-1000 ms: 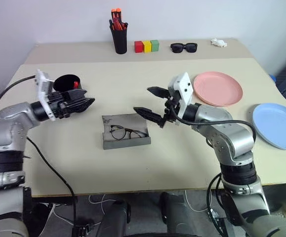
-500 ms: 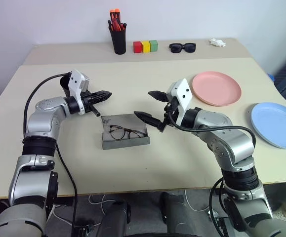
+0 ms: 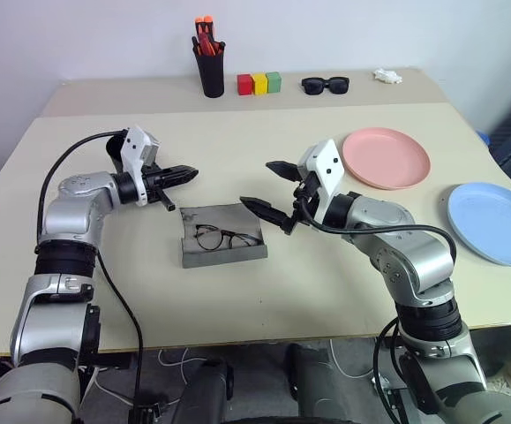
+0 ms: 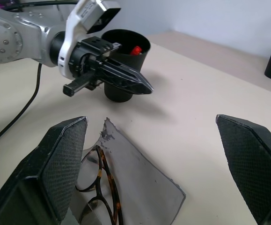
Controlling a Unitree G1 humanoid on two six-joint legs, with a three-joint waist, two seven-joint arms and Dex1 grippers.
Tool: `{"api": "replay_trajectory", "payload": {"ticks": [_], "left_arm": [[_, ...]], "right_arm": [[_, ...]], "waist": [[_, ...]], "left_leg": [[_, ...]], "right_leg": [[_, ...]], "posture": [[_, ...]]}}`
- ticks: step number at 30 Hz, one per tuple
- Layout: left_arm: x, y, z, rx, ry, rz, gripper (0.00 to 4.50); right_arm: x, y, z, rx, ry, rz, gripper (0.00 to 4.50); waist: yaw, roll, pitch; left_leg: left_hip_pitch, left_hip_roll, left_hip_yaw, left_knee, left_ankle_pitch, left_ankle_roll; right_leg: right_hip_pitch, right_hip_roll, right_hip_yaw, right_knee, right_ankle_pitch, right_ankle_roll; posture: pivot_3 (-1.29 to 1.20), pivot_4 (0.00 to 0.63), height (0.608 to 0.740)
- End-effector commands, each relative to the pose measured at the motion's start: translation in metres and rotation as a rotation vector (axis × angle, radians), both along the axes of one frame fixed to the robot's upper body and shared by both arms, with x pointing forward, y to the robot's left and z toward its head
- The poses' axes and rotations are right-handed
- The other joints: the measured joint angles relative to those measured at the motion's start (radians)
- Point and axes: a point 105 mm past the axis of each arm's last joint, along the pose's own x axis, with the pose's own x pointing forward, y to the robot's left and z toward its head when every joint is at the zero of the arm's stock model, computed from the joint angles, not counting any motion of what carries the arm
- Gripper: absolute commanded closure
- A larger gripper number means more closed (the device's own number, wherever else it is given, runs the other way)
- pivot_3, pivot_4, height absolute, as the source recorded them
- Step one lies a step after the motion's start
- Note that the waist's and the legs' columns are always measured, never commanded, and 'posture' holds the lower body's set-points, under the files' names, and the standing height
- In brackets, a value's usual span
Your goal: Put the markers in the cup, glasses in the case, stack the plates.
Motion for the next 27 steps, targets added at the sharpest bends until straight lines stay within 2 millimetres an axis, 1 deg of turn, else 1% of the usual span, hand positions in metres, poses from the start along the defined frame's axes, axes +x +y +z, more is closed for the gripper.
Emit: {"api": "replay_trajectory", "payload": {"ticks": [1,7,9,13,16,20,22,25,27], "left_arm": [[-0.005,0.009,0.014,-0.016,-0.041,0.024,4.47],[-0.004,0.015,0.024,-0.047,-0.077,0.081,4.47],[-0.003,0.013,0.029,-0.058,-0.099,0.085,4.47],[-0.003,0.007,0.032,-0.048,-0.118,0.076,4.47],[0.001,0.002,0.036,-0.043,-0.127,0.109,4.47],[0.004,-0.013,0.040,-0.035,-0.134,0.129,4.47],[0.005,-0.017,0.040,-0.028,-0.130,0.151,4.47],[0.002,-0.036,0.029,0.040,-0.114,0.131,4.47],[0.001,-0.039,0.022,0.099,-0.113,0.134,4.47]], "right_arm": [[-0.005,0.003,0.016,0.022,-0.063,0.026,0.00],[-0.005,0.005,0.014,0.023,-0.056,0.032,0.00],[-0.005,0.005,0.014,0.027,-0.054,0.035,0.00],[-0.005,0.006,0.014,0.027,-0.054,0.035,0.00],[-0.005,0.006,0.014,0.027,-0.054,0.032,0.00],[-0.006,0.006,0.013,0.035,-0.049,0.031,0.00],[-0.006,0.006,0.013,0.035,-0.051,0.030,0.00],[-0.005,0.006,0.013,0.042,-0.048,0.028,0.00],[-0.005,0.007,0.013,0.042,-0.047,0.027,0.00]], "waist": [[0.000,0.000,0.000],[0.005,0.000,0.000],[0.004,0.000,0.000],[0.003,0.000,0.000],[0.005,0.000,0.000],[0.006,0.000,0.000],[0.006,0.000,0.000],[0.006,0.000,0.000],[0.006,0.000,0.000]], "left_leg": [[0.000,0.000,0.000,0.000,0.000,0.000],[-0.001,0.000,0.000,0.000,0.000,0.000],[-0.001,0.000,0.000,0.000,0.000,0.000],[-0.001,0.000,0.000,0.000,0.000,0.000],[-0.001,0.000,0.000,0.000,0.000,0.000],[-0.001,0.000,0.000,0.000,0.000,0.000],[-0.001,0.000,0.000,0.000,0.000,0.000],[-0.001,0.000,0.000,0.000,0.000,0.000],[-0.001,0.000,0.000,0.000,0.000,0.000]], "right_leg": [[0.000,0.000,0.000,0.000,0.000,0.000],[0.000,0.000,0.000,0.000,0.000,0.000],[0.000,0.000,0.000,0.000,0.000,0.000],[0.000,0.000,0.000,0.000,0.000,0.000],[0.000,0.000,0.000,0.000,0.000,0.000],[0.000,0.000,0.000,0.000,0.000,0.000],[0.000,0.000,0.000,0.000,0.000,0.000],[0.000,0.000,0.000,0.000,0.000,0.000],[0.000,0.000,0.000,-0.001,0.000,0.000]], "posture": [[0.00,0.150,0.740],[0.00,0.150,0.740],[0.00,0.150,0.740],[0.00,0.150,0.740],[0.00,0.150,0.740],[0.00,0.150,0.740],[0.00,0.150,0.740],[0.00,0.150,0.740],[0.00,0.150,0.740]]}}
